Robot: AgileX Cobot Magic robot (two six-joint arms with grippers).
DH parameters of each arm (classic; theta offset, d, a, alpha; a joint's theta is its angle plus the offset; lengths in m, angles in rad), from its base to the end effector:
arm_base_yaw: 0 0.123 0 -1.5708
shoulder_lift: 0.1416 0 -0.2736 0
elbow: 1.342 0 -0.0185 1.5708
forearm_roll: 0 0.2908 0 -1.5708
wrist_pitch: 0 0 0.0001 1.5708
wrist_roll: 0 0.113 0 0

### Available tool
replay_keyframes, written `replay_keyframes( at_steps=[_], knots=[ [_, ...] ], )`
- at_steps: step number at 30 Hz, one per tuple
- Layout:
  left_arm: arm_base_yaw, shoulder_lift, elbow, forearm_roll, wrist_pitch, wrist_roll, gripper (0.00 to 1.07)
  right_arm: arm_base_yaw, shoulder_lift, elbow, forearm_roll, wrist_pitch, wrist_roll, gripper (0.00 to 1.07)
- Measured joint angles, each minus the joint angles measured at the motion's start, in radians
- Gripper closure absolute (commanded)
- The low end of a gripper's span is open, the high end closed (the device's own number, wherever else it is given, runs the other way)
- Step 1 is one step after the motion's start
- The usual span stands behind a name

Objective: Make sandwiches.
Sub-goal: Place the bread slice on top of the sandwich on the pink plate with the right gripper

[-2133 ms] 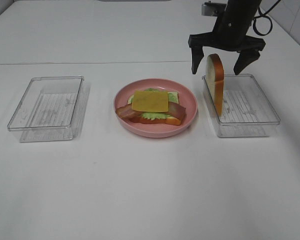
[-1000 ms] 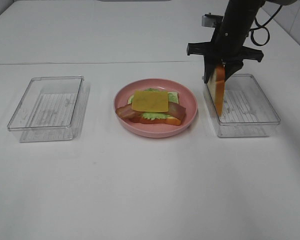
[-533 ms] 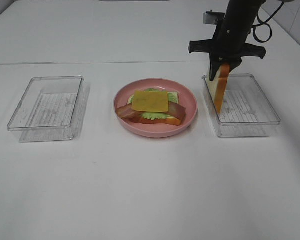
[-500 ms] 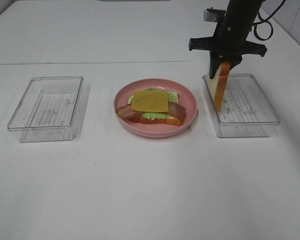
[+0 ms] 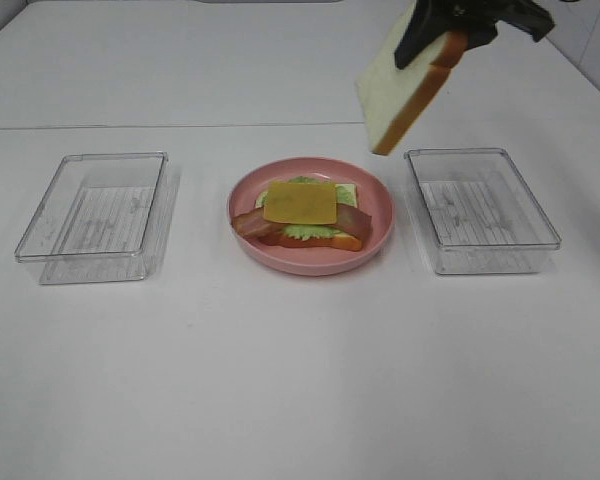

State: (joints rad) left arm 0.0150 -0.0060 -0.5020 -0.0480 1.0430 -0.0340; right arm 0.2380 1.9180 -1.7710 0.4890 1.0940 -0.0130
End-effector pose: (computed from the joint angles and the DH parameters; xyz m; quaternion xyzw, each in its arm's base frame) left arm 0.0611 -0.0038 0.2894 -0.0199 0.8460 -0.0290 0.5320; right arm 0.4420 0.1558 0.2740 -0.0552 0.9498 0.2545 0.1734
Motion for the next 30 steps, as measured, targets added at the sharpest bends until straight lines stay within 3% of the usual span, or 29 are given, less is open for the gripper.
replay_keyframes(
  at_steps=[1,2,4,7,14,22,30],
  knots=[
    [0.000,0.000,0.000,0.000,0.000,0.000,0.17,0.003,-0.023,0.073,0.123,-0.074,-0.064,1.07],
    [0.000,0.000,0.000,0.000,0.000,0.000,0.17,0.003,-0.023,0.073,0.123,-0.074,-0.064,1.07],
    [0.000,0.000,0.000,0.000,0.000,0.000,0.17,0.006,-0.025,0.153,0.268,-0.167,-0.117,1.07],
    [0.000,0.000,0.000,0.000,0.000,0.000,0.17,0.006,-0.020,0.202,0.318,-0.246,-0.139,1.07],
    [0.000,0.000,0.000,0.000,0.000,0.000,0.17,0.019,0.034,0.220,0.367,-0.308,-0.157,1.07],
    [0.000,0.000,0.000,0.000,0.000,0.000,0.17,0.039,0.206,0.214,0.619,-0.210,-0.336,1.07],
    [0.000,0.000,0.000,0.000,0.000,0.000,0.17,0.040,0.296,0.180,0.664,-0.216,-0.371,1.07]
  ],
)
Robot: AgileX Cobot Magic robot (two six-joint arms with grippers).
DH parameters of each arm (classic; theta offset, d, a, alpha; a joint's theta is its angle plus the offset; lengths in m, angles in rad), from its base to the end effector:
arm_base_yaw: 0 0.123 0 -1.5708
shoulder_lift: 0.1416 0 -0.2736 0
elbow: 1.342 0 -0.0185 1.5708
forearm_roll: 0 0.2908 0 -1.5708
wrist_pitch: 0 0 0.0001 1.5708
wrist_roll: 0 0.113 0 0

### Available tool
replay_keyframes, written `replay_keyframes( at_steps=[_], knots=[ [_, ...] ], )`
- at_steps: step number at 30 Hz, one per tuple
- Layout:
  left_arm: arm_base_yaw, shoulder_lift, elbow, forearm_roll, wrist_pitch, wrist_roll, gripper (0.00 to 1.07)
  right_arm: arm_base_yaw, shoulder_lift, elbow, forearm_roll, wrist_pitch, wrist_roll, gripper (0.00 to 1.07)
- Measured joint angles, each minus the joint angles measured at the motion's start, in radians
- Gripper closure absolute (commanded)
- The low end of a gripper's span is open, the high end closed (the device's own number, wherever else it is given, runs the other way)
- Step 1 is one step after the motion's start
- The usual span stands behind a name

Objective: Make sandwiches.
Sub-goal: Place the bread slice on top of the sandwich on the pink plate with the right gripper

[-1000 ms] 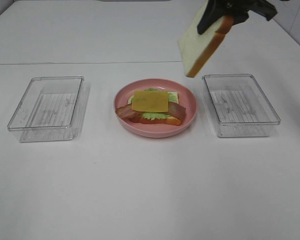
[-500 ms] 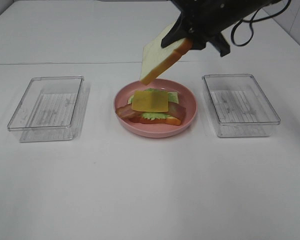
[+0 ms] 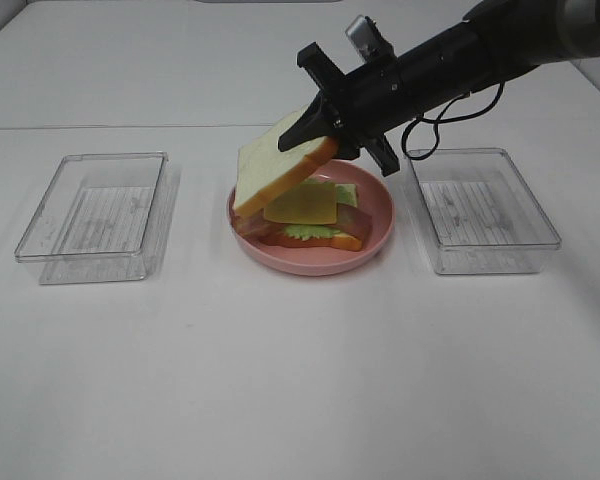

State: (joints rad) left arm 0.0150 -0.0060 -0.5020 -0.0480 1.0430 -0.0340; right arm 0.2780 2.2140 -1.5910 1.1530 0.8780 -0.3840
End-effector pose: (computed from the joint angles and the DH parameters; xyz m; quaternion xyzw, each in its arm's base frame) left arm 0.0611 -0.0038 0.2894 -0.0199 0.8460 -0.0290 0.5320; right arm 0.4559 0.2128 0.1169 0.0255 0.8925 0.4413 0.0892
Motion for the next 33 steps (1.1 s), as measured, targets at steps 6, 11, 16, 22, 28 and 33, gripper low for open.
replay_keyframes(
  at_steps=[6,11,16,22,28,33],
  knots=[
    [0.000,0.000,0.000,0.000,0.000,0.000,0.17,-0.001,0.015,0.000,-0.030,-0.045,0.000,1.07],
    [0.000,0.000,0.000,0.000,0.000,0.000,0.17,-0.002,0.023,-0.001,-0.037,-0.070,0.000,1.07],
    [0.000,0.000,0.000,0.000,0.000,0.000,0.17,-0.002,0.057,-0.002,-0.044,-0.074,0.002,1.07],
    [0.000,0.000,0.000,0.000,0.000,0.000,0.17,-0.002,0.058,-0.003,-0.069,-0.094,0.003,1.03],
    [0.000,0.000,0.000,0.000,0.000,0.000,0.17,-0.002,0.046,-0.003,-0.165,-0.125,0.023,0.36],
    [0.000,0.000,0.000,0.000,0.000,0.000,0.17,-0.003,0.026,-0.003,-0.245,-0.112,0.031,0.14]
  ],
)
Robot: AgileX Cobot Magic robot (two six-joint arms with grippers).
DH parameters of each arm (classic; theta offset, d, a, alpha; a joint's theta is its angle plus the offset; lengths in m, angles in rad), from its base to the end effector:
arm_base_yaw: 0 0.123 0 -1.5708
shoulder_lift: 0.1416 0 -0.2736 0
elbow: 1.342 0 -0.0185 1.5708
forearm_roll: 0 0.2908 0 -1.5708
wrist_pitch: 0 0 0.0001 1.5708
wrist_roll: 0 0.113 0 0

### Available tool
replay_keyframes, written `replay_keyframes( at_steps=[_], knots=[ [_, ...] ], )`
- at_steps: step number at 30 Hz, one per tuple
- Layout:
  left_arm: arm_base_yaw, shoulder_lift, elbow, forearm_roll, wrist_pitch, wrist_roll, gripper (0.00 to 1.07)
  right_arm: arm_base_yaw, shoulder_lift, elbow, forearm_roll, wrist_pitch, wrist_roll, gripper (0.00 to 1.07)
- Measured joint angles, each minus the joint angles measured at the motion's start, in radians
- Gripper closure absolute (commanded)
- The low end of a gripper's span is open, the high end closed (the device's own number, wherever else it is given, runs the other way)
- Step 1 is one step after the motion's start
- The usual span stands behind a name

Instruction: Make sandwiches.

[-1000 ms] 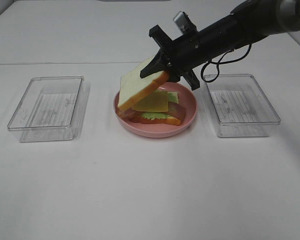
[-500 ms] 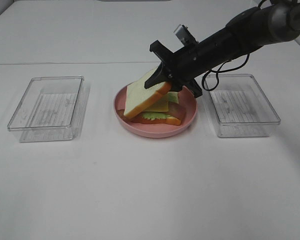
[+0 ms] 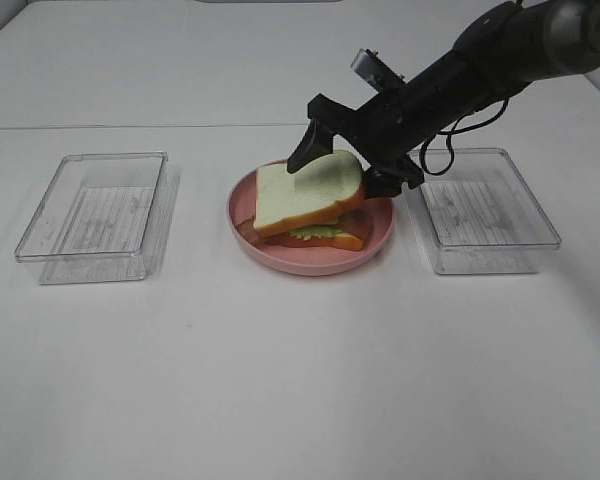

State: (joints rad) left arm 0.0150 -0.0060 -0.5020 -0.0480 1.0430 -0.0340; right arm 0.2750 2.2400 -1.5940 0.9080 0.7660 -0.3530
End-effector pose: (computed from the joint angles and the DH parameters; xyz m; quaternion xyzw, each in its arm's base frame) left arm 0.0611 -0.0038 0.2894 -0.0199 0.8460 -0.0290 0.5320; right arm 0.4626 0.1947 0.0890 -0.0126 0.9337 0.3360 0.1235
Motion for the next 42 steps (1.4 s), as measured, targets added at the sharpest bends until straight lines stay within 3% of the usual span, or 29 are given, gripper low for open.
replay_keyframes(
  at_steps=[8,10,12,13,14,15,16,18,21,25,26,28,29,36,39,41,42],
  knots=[
    [0.000,0.000,0.000,0.000,0.000,0.000,0.17,0.000,-0.113,0.000,-0.203,0.010,0.091,0.14],
    [0.000,0.000,0.000,0.000,0.000,0.000,0.17,0.000,-0.166,0.000,-0.357,0.014,0.196,0.14],
    [0.000,0.000,0.000,0.000,0.000,0.000,0.17,0.000,-0.185,0.000,-0.421,0.016,0.237,0.14],
    [0.000,0.000,0.000,0.000,0.000,0.000,0.17,0.000,-0.223,0.000,-0.554,0.018,0.310,0.14],
    [0.000,0.000,0.000,0.000,0.000,0.000,0.17,0.000,-0.223,0.000,-0.554,0.018,0.310,0.14],
    [0.000,0.000,0.000,0.000,0.000,0.000,0.17,0.000,-0.269,0.000,-0.671,0.019,0.377,0.14],
    [0.000,0.000,0.000,0.000,0.000,0.000,0.17,0.000,-0.269,0.000,-0.671,0.019,0.377,0.14],
    [0.000,0.000,0.000,0.000,0.000,0.000,0.17,0.000,-0.335,0.000,-0.828,0.021,0.453,0.15],
    [0.000,0.000,0.000,-0.001,0.000,0.000,0.17,-0.020,-0.390,0.000,-0.916,0.022,0.473,0.15],
    [0.000,0.000,0.000,-0.001,0.000,0.000,0.17,-0.083,-0.416,-0.002,-0.919,0.027,0.477,0.15],
    [0.000,0.000,0.000,-0.001,0.000,0.000,0.17,-0.152,-0.418,-0.002,-0.908,0.042,0.475,0.15],
    [0.000,0.000,0.000,-0.001,0.000,0.000,0.17,-0.177,-0.418,-0.002,-0.899,0.053,0.470,0.15],
    [0.000,0.000,0.000,-0.001,0.000,0.000,0.17,-0.233,-0.417,-0.002,-0.894,0.092,0.442,0.15],
    [0.000,0.000,0.000,-0.001,0.000,0.000,0.17,-0.255,-0.444,-0.002,-0.886,0.251,0.353,0.17],
    [0.000,0.000,0.000,-0.001,0.000,0.000,0.17,-0.254,-0.502,0.043,-0.865,0.297,0.336,0.17],
    [0.000,0.000,0.000,-0.001,0.000,0.000,0.17,-0.254,-0.621,0.160,-0.861,0.297,0.336,0.17],
    [0.000,0.000,0.000,-0.001,0.000,0.000,0.17,-0.254,-0.621,0.160,-0.861,0.297,0.336,0.17]
  ],
)
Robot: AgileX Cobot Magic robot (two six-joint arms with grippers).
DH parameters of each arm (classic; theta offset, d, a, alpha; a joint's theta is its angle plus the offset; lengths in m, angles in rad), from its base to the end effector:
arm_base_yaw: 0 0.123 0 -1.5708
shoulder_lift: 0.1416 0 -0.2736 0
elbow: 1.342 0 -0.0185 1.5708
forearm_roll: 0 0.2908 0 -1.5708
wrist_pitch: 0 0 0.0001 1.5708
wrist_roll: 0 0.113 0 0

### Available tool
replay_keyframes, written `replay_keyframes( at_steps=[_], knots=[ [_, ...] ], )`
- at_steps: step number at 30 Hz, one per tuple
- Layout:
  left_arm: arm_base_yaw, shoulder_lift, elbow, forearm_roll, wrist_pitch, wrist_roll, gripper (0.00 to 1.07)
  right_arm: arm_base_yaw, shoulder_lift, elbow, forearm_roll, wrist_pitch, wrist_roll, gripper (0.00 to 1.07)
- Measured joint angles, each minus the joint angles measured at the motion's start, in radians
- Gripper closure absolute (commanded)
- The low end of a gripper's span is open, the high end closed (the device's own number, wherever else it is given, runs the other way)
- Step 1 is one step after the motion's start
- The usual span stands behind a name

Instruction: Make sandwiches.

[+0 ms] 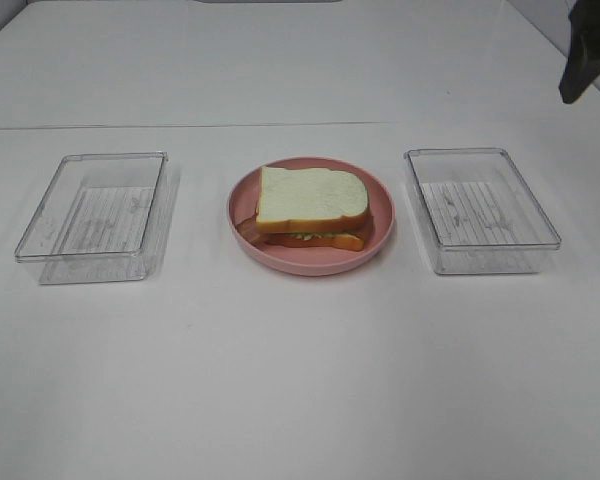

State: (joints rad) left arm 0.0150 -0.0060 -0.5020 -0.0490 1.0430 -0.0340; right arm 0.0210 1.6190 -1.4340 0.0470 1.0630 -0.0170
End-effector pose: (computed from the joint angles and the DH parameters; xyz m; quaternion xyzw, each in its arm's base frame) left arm 0.0611 -0.0039 0.2894 -0.0199 0.8460 -0.0295 0.5320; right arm 0.3876 0.0128 0.2781 -0.0116 0.9787 0.0228 0.2035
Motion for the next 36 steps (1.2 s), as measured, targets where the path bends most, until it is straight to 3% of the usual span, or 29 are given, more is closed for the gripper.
replay_keyframes(
  at_steps=[3,4,6,9,10,12,14,15,17,23,36],
  knots=[
    [0.000,0.000,0.000,0.000,0.000,0.000,0.17,0.000,-0.205,0.214,0.001,-0.032,-0.001,0.17],
    [0.000,0.000,0.000,0.000,0.000,0.000,0.17,0.000,-0.205,0.214,0.001,-0.032,-0.001,0.17],
    [0.000,0.000,0.000,0.000,0.000,0.000,0.17,0.000,-0.469,0.422,0.002,-0.042,0.000,0.18],
    [0.000,0.000,0.000,0.000,0.000,0.000,0.17,0.000,-0.523,0.460,0.003,-0.044,0.001,0.18],
    [0.000,0.000,0.000,0.000,0.000,0.000,0.17,0.000,-0.646,0.547,0.003,-0.053,0.002,0.18],
    [0.000,0.000,0.000,0.000,0.000,0.000,0.17,0.000,-0.714,0.585,0.003,-0.062,0.003,0.18],
    [0.000,0.000,0.000,0.000,0.000,0.000,0.17,0.000,-0.896,0.679,0.003,-0.080,0.005,0.18],
    [0.000,0.000,0.000,0.000,0.000,0.000,0.17,0.000,-0.896,0.679,0.003,-0.080,0.005,0.18],
    [0.000,0.000,0.000,-0.001,0.000,0.000,0.17,0.000,-1.107,0.784,0.003,-0.083,0.010,0.18],
    [0.000,0.000,0.000,-0.008,0.000,0.000,0.17,0.000,-1.344,0.878,0.004,-0.039,0.028,0.18],
    [0.000,0.000,0.000,-0.019,0.000,0.000,0.17,0.000,-1.578,0.933,0.004,-0.009,0.028,0.19]
  ],
)
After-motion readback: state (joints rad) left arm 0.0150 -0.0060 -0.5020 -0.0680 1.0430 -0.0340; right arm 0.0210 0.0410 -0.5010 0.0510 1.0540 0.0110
